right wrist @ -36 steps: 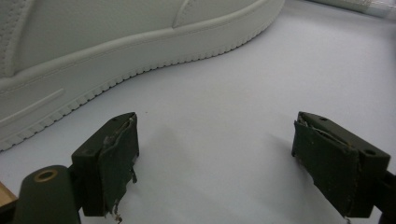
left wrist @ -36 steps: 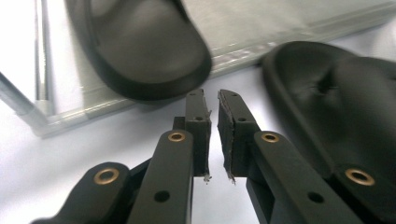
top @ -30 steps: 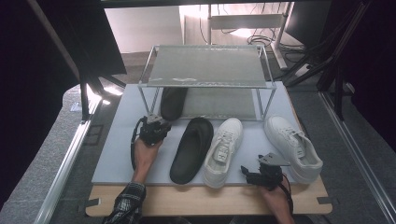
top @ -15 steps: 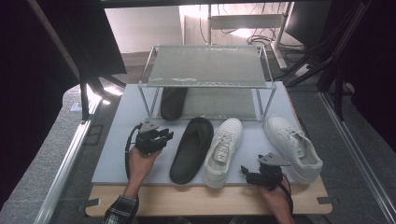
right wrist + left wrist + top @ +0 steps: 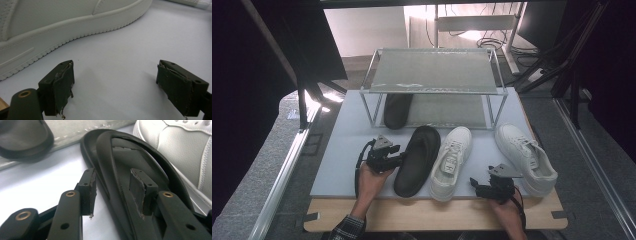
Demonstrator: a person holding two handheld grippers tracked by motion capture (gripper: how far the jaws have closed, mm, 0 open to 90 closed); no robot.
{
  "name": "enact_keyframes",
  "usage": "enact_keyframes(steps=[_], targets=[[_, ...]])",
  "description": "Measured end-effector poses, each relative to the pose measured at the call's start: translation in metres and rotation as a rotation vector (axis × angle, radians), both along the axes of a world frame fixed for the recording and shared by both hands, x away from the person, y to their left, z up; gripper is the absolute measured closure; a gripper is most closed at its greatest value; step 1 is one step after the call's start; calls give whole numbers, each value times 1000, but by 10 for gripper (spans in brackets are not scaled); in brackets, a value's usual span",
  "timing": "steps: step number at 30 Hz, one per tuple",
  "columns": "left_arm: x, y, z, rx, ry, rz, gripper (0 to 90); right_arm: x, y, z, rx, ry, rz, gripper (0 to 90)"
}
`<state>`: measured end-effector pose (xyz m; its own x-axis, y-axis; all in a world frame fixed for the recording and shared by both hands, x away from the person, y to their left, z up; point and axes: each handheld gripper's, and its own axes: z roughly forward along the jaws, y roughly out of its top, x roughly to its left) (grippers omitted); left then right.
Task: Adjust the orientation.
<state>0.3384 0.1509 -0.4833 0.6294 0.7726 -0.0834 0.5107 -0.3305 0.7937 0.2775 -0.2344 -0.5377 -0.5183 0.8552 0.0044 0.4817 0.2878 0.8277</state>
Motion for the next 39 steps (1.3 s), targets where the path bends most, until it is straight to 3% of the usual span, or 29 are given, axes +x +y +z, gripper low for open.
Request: enact_keyframes(steps=[11, 20, 29, 39], targets=[[12, -16, -10, 36, 23, 8, 635, 0, 0, 0, 0, 0, 0, 153], [16, -16, -10, 42, 50, 23, 706, 0, 0, 0, 0, 0, 0, 153], [19, -11, -8, 37, 50, 63, 789, 0, 0, 0, 0, 0, 0, 153], [19, -5, 2, 50, 21, 77, 798, 0, 0, 0, 2, 0, 1, 153]])
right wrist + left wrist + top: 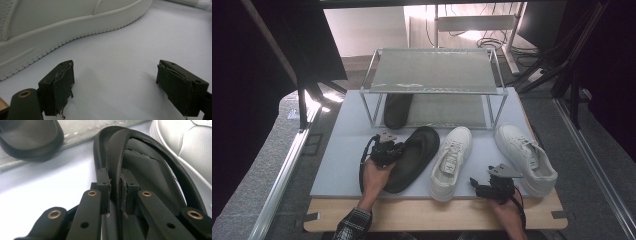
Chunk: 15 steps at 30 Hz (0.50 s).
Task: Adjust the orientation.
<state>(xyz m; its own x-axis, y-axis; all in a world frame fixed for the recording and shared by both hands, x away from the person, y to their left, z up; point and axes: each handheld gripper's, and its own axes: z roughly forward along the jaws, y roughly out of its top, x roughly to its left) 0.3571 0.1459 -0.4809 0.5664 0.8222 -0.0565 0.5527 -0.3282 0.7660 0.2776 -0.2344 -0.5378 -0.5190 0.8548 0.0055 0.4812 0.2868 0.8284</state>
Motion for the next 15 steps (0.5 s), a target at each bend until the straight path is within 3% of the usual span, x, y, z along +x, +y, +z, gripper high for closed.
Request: enact_keyframes(steps=[8, 15], targets=[[6, 3, 11, -16, -27, 32, 797, 0, 0, 0, 0, 0, 0, 153], [22, 1, 13, -23, -36, 81, 794, 0, 0, 0, -1, 1, 0, 153]])
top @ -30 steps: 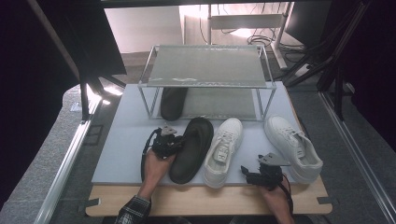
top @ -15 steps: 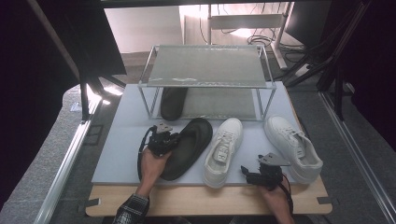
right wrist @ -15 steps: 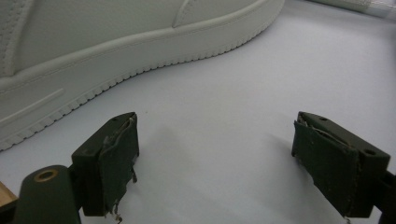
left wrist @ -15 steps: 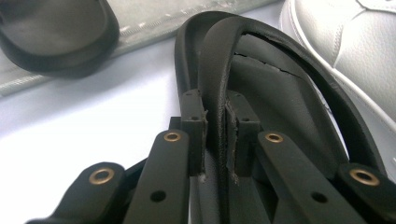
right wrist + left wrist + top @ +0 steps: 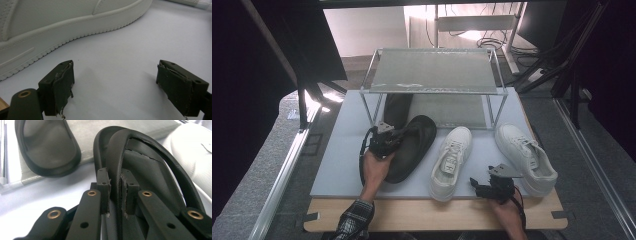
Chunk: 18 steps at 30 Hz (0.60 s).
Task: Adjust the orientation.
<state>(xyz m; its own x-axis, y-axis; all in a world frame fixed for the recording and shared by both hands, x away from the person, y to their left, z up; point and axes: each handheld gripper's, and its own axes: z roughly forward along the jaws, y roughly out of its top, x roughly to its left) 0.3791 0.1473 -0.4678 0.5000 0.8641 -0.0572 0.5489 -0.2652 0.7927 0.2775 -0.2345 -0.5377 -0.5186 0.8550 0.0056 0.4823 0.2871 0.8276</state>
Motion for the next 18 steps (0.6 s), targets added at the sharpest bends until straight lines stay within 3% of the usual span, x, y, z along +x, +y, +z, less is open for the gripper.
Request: enact_keyframes(steps=[13, 18], targets=[[32, -11, -13, -9, -4, 99, 793, 0, 0, 0, 1, 0, 2, 152], [41, -13, -18, -36, 8, 124, 791, 0, 0, 0, 2, 0, 2, 152]])
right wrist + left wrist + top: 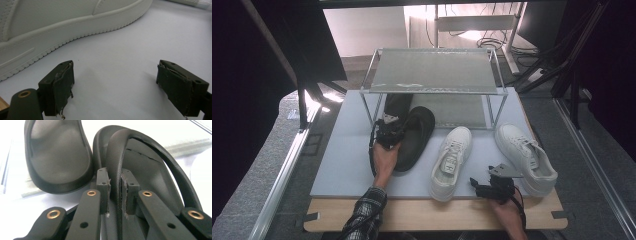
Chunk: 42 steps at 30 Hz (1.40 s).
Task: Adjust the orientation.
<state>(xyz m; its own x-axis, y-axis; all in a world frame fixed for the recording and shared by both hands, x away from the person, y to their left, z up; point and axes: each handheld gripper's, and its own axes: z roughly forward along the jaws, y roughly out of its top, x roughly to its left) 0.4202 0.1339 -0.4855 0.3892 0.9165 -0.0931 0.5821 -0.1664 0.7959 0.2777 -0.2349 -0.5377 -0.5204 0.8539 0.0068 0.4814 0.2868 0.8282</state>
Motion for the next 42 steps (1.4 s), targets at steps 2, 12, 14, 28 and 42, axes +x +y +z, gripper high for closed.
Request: enact_keyframes(steps=[2, 12, 14, 28, 42], targets=[[3, -1, -1, -5, 0, 9, 792, 0, 0, 0, 1, 2, -1, 152], [8, -6, -10, -21, -33, 68, 797, 0, 0, 0, 2, 2, -1, 151], [6, -7, -11, -7, -51, 95, 800, 0, 0, 0, 3, 3, -1, 151], [4, 1, -2, -43, -42, 74, 715, 0, 0, 0, 2, 2, 0, 151], [-38, 21, 7, -33, -29, -134, 857, 0, 0, 0, 0, 1, 0, 151]])
